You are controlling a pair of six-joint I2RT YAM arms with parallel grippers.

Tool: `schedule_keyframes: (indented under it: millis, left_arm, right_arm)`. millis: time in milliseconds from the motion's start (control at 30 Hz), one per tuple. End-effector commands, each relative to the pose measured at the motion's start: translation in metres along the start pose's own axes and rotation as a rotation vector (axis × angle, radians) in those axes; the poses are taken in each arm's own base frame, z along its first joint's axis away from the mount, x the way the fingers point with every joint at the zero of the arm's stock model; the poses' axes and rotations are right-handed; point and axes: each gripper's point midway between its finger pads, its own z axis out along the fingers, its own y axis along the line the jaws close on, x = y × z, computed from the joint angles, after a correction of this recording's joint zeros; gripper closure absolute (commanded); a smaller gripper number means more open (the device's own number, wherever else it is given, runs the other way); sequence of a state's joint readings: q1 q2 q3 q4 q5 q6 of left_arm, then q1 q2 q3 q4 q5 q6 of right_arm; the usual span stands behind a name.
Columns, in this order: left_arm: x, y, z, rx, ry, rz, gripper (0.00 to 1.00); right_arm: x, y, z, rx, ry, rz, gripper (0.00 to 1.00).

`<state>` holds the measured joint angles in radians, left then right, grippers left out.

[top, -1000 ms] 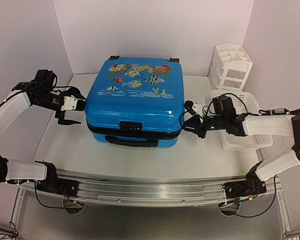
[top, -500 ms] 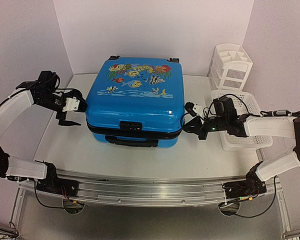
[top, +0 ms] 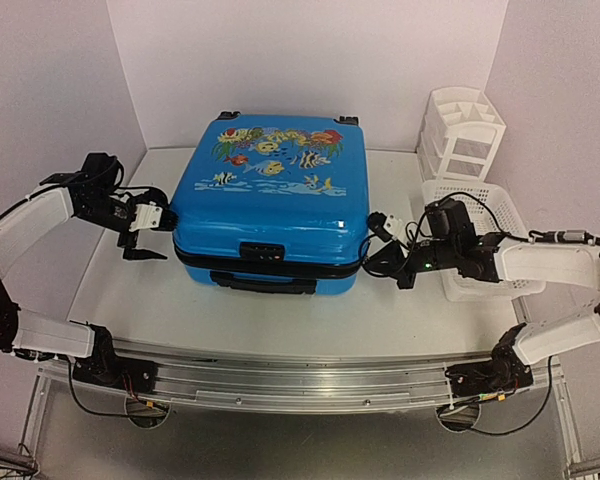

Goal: Open, take out, and arrange the luggage

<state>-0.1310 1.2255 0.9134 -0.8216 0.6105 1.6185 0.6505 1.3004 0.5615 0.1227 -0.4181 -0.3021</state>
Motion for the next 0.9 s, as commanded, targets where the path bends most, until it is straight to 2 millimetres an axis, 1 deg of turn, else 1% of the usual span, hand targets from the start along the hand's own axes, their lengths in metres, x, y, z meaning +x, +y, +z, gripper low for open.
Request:
schedule_keyframes:
  millis: [0,200,267,467,700,800,867]
  left_arm:
    - [-0.036,0.006,0.000,-0.027,-0.164,0.058,0.01]
    - [-0.052,-0.001,0.002,-0.030,-0.212,0.070,0.01]
    - [-0.056,-0.004,0.004,-0.021,-0.225,0.069,0.02]
    - [-0.068,-0.010,0.007,-0.007,-0.267,0.095,0.02]
    - [-0.085,-0.017,0.011,0.016,-0.318,0.129,0.02]
    - [-0.090,-0.020,0.013,0.022,-0.336,0.142,0.03]
    - [-0.094,-0.021,0.013,0.024,-0.349,0.148,0.03]
  right_arm:
    - [-0.004,0.030,-0.003,-0.055,-0.015,-0.003,1.00]
    - [-0.027,0.043,0.002,0.001,-0.077,-0.023,1.00]
    - [-0.029,0.045,0.008,0.025,-0.079,-0.026,1.00]
    - [-0.034,0.044,0.024,0.097,-0.070,-0.004,1.00]
    - [-0.050,0.046,0.029,0.204,-0.112,0.011,1.00]
    - [-0.051,0.038,0.032,0.266,-0.131,0.100,1.00]
    - [-0.053,0.037,0.034,0.281,-0.146,0.137,1.00]
